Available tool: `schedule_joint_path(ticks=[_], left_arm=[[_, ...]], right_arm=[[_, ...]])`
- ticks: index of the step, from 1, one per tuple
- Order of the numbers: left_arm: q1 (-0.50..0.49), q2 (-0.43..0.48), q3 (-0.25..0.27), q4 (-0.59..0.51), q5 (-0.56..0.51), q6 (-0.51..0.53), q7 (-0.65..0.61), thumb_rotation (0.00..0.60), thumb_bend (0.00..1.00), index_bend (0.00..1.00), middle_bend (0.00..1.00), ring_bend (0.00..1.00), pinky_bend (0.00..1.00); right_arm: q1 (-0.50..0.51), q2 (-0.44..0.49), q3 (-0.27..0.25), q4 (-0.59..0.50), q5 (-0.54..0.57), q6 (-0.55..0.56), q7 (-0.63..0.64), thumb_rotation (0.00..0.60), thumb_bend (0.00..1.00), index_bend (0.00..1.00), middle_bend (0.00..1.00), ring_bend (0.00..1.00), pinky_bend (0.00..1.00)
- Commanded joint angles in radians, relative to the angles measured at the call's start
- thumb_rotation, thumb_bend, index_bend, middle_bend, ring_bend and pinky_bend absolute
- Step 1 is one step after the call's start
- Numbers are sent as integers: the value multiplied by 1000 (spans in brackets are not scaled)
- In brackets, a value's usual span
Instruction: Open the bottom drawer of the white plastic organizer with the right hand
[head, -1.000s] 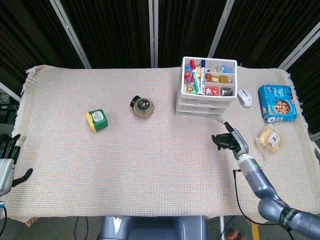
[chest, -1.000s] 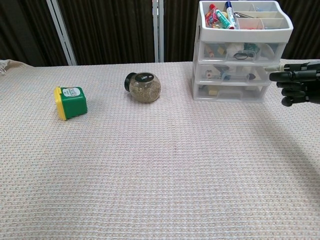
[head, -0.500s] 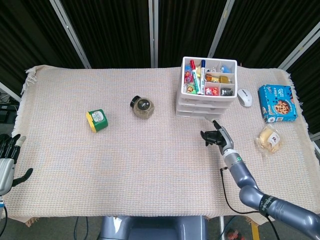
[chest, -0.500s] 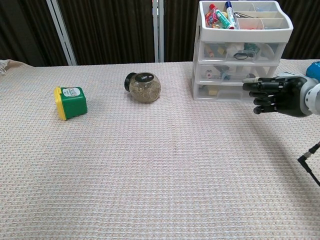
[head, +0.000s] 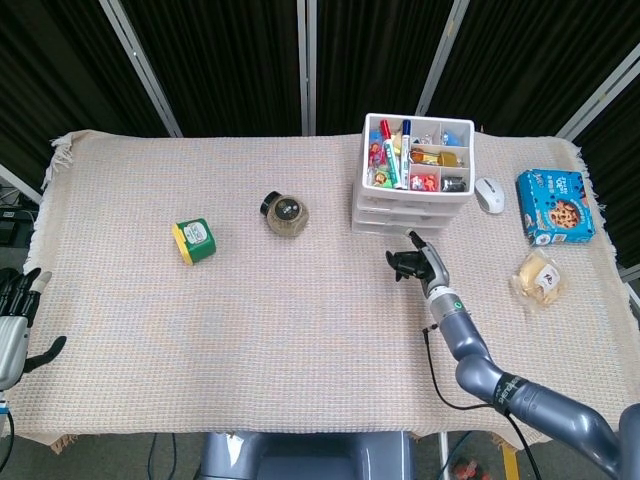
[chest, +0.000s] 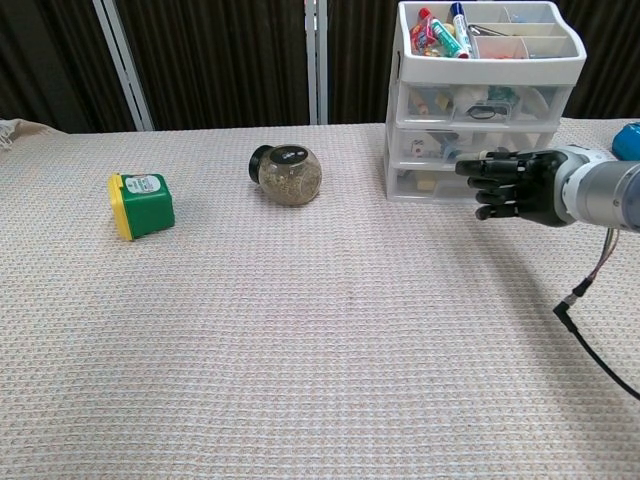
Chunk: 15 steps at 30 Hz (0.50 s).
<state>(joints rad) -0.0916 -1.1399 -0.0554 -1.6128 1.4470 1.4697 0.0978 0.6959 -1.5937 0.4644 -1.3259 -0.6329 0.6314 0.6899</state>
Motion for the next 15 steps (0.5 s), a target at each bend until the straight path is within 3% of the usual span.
schedule_joint_path(ticks=[1, 15], left_arm=[[0, 0, 0, 0, 0, -1, -3, 600, 283, 0, 0, 0, 0], [0, -4, -2, 2, -1, 3, -6, 600, 283, 0, 0, 0, 0]], right_arm=[[15, -19, 9, 35, 21, -15, -13, 600, 372, 207, 893, 889, 708], [28, -58, 48, 109, 40, -46, -29, 600, 373, 207, 893, 889, 707]])
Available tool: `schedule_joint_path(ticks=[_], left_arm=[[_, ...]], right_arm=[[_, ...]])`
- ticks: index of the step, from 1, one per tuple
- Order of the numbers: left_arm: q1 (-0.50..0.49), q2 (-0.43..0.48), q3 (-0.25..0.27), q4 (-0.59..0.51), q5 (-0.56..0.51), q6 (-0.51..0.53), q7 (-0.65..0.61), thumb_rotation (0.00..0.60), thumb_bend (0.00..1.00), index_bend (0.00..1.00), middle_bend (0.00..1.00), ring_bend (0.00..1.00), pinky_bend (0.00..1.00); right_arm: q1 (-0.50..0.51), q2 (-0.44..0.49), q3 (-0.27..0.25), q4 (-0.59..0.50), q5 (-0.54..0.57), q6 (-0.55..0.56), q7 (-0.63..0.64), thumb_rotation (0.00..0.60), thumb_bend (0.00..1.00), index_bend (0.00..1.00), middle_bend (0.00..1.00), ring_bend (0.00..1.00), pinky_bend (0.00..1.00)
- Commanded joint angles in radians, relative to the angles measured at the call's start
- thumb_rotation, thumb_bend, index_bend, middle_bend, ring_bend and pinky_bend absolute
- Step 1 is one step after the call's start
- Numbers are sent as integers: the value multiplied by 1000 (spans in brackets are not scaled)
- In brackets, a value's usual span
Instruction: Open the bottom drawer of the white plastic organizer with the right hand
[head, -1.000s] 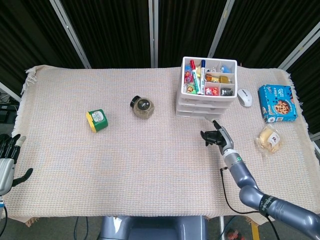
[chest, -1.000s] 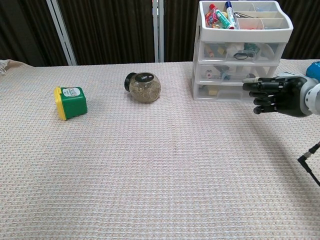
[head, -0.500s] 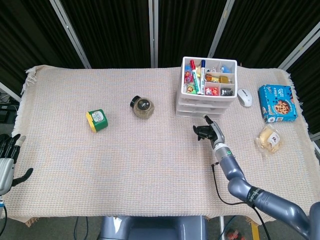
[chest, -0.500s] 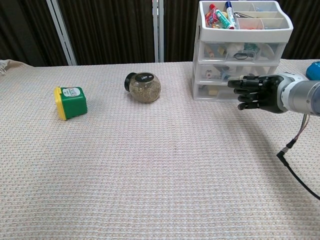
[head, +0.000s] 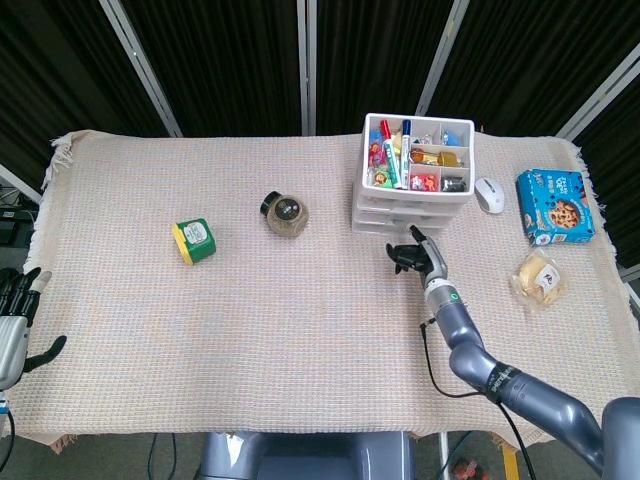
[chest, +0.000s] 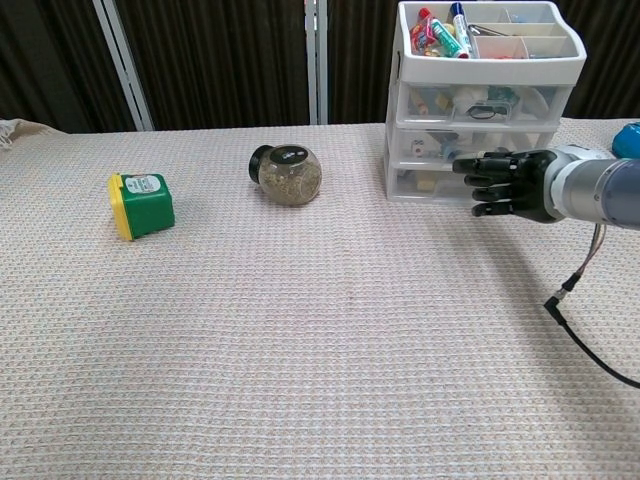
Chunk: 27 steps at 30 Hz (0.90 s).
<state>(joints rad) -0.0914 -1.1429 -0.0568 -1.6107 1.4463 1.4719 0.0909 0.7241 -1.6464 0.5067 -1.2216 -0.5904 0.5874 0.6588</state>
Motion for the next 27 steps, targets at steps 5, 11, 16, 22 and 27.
schedule_joint_path(ticks=[5, 11, 16, 22, 27], left_arm=[[1, -5, -1, 2, 0, 5, 8, 600, 283, 0, 0, 0, 0], [2, -7, -2, 4, -1, 6, 7, 600, 283, 0, 0, 0, 0], [2, -7, -2, 6, -1, 7, 5, 600, 283, 0, 0, 0, 0], [4, -8, -1, 9, 1, 10, 1, 600, 283, 0, 0, 0, 0], [4, -8, -1, 11, 3, 11, 0, 600, 283, 0, 0, 0, 0]], right_arm=[[5, -33, 30, 23, -13, 0, 11, 600, 375, 210, 892, 888, 707], [18, -70, 58, 56, -27, -8, 26, 600, 377, 229, 892, 888, 706], [27, -100, 86, 90, -22, -23, 49, 600, 378, 282, 892, 888, 705], [21, -113, 99, 101, -42, -38, 57, 600, 380, 327, 893, 888, 704], [0, -108, 101, 67, -62, -40, 58, 600, 380, 331, 893, 888, 704]])
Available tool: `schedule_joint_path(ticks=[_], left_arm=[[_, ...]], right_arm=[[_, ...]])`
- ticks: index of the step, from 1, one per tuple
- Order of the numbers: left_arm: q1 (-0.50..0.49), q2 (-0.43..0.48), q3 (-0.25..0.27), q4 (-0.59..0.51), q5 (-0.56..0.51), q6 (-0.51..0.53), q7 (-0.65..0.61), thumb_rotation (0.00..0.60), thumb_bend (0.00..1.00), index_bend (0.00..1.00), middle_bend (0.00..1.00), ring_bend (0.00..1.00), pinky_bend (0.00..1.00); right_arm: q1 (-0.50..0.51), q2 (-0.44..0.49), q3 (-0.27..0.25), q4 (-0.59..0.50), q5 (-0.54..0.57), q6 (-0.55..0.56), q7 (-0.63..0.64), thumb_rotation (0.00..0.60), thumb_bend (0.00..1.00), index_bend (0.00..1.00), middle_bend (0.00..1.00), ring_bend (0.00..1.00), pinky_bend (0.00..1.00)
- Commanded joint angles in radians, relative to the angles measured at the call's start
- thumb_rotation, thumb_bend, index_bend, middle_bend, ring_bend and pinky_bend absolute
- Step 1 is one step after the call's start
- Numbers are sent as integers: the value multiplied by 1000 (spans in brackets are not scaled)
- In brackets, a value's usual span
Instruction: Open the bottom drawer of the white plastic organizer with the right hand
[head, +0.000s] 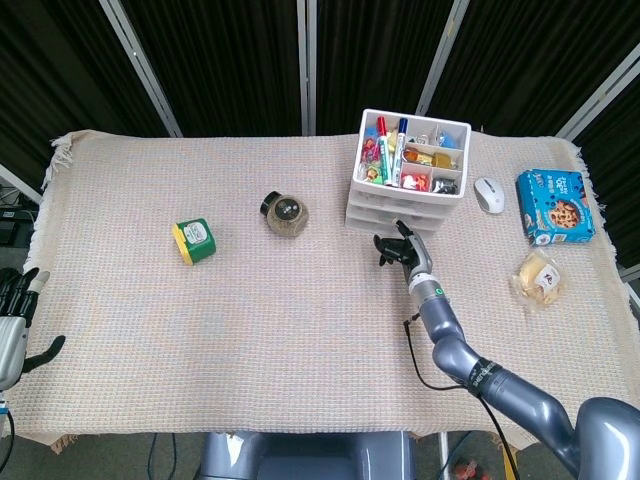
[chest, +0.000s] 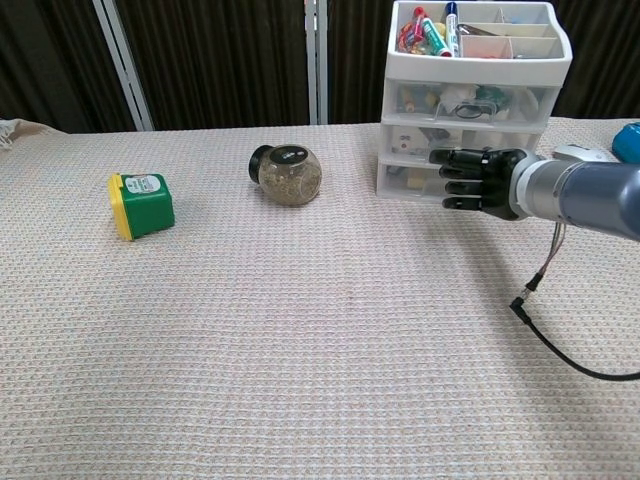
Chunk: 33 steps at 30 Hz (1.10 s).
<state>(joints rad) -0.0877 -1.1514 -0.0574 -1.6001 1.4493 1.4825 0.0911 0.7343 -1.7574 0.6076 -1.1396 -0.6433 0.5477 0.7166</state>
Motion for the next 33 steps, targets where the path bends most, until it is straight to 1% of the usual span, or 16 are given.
schedule_joint_path(ticks=[1, 7, 11, 19, 27, 30, 32, 33], left_arm=[[0, 0, 0, 0, 0, 0, 0, 600, 283, 0, 0, 0, 0], [1, 0, 1, 0, 2, 1, -3, 600, 283, 0, 0, 0, 0], [1, 0, 1, 3, 5, 3, -7, 600, 283, 0, 0, 0, 0], [2, -1, 4, 9, 14, 6, -16, 600, 284, 0, 0, 0, 0], [2, -1, 5, 13, 19, 9, -17, 600, 285, 0, 0, 0, 0], [3, -2, 5, 14, 20, 10, -17, 600, 285, 0, 0, 0, 0], [3, -2, 6, 14, 21, 11, -16, 600, 286, 0, 0, 0, 0], [3, -2, 6, 14, 21, 11, -16, 600, 286, 0, 0, 0, 0]], right_arm=[[-14, 5, -1, -22, -13, 1, 0, 600, 380, 331, 893, 888, 704], [-46, 18, -5, -78, -36, -3, 8, 600, 380, 331, 892, 888, 704], [-76, 29, -18, -128, -68, 9, 7, 600, 380, 331, 893, 888, 704], [-123, 49, -39, -190, -95, 16, 15, 600, 380, 333, 893, 888, 703], [-191, 88, -62, -291, -172, 33, 32, 600, 380, 334, 893, 888, 704], [-207, 100, -79, -318, -192, 60, 15, 600, 380, 284, 890, 887, 702], [-213, 107, -97, -333, -188, 87, -13, 600, 379, 206, 883, 882, 698], [-216, 110, -105, -342, -182, 99, -24, 600, 378, 183, 881, 879, 696]])
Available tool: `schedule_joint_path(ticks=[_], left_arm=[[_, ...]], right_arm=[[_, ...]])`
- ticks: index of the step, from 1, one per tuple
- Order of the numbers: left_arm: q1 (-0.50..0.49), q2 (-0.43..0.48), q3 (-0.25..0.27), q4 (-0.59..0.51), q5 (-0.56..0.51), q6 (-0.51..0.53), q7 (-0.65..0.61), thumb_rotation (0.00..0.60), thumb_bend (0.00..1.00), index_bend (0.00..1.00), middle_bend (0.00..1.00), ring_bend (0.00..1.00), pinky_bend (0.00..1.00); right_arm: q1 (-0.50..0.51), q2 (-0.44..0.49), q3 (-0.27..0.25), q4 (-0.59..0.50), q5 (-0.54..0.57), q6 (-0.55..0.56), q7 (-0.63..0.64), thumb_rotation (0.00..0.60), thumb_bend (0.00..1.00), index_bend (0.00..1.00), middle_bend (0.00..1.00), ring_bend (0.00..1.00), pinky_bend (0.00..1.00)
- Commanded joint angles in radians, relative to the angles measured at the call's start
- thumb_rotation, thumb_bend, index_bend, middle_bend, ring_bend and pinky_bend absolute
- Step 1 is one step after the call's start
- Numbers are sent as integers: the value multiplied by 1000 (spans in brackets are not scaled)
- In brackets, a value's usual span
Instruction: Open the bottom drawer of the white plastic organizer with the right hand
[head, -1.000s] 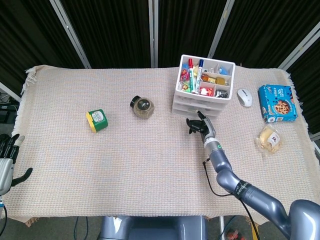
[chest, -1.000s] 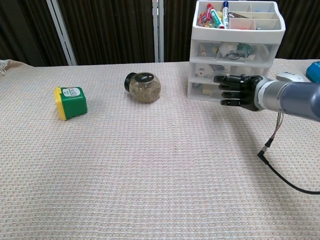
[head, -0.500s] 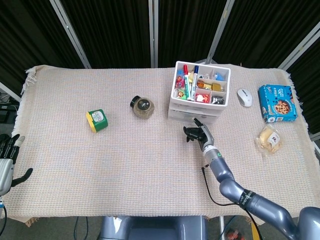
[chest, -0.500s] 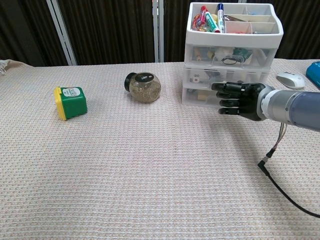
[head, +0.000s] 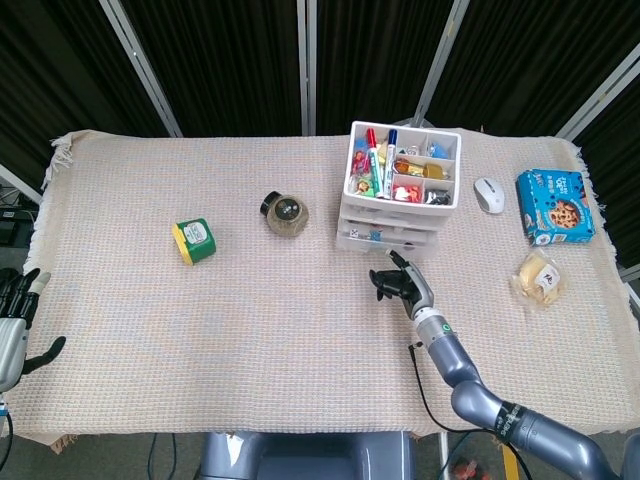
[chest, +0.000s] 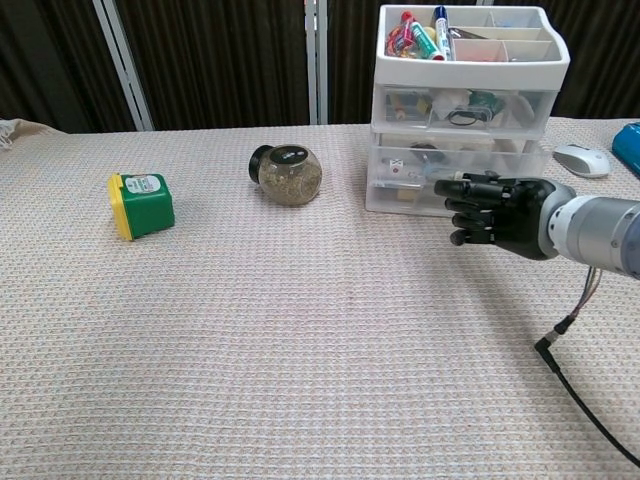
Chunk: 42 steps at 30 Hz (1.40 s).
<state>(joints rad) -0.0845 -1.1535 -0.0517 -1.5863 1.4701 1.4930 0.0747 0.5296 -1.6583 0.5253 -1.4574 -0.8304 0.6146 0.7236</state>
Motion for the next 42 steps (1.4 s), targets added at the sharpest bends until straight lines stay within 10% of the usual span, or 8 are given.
schedule_joint_path(ticks=[1, 10, 23, 42], left_arm=[[0, 0, 0, 0, 1, 0, 0, 600, 287, 0, 0, 0, 0], [1, 2, 3, 2, 8, 2, -5, 600, 288, 0, 0, 0, 0], [0, 3, 3, -3, 7, 0, 7, 600, 288, 0, 0, 0, 0], [-1, 4, 1, -9, 2, -3, 15, 600, 288, 0, 0, 0, 0]], right_arm=[[-13, 13, -27, -31, 11, 39, -38, 600, 375, 151, 877, 876, 692], [-64, 58, -89, -162, 41, 145, -121, 600, 357, 29, 859, 864, 682], [-183, 125, -184, -368, -278, 511, -344, 600, 339, 131, 858, 864, 683], [-88, 173, -216, -273, -233, 586, -870, 600, 337, 236, 858, 864, 683]])
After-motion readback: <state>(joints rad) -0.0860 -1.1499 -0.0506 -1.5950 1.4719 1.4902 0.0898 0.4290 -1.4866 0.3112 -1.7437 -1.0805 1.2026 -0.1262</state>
